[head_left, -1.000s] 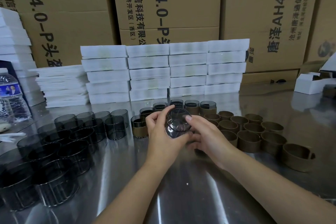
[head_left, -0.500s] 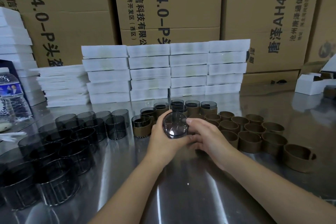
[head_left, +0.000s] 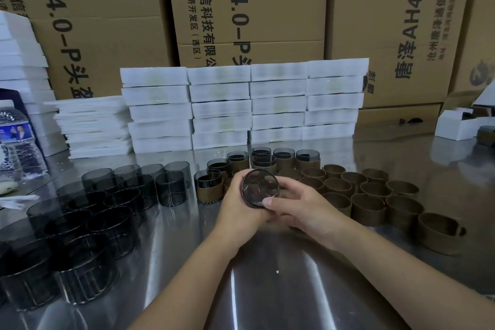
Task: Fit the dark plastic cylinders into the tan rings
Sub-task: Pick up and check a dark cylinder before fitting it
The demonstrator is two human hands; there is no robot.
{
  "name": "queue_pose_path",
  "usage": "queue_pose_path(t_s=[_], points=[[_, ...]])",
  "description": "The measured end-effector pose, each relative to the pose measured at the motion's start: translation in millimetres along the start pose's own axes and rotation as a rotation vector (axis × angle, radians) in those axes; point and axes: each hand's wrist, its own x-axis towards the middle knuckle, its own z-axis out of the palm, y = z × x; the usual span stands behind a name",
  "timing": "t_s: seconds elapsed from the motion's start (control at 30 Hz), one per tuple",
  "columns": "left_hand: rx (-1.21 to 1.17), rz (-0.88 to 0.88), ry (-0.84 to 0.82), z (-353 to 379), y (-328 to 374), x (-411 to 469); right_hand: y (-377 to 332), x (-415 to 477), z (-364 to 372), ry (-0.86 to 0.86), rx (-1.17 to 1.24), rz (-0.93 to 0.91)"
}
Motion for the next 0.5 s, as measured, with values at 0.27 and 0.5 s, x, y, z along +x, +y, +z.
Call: queue_pose_path(t_s=[0.27,0.5], points=[[0.188,0.055,-0.09,1.4,1.7,-4.7,4.7,1.2,-0.9,0.078,-0.306,-0.088],[0.294,0.069,-0.121,0.9,4.3,-8.4,6.5,1.9,0.9,0.174,-0.528,-0.19]])
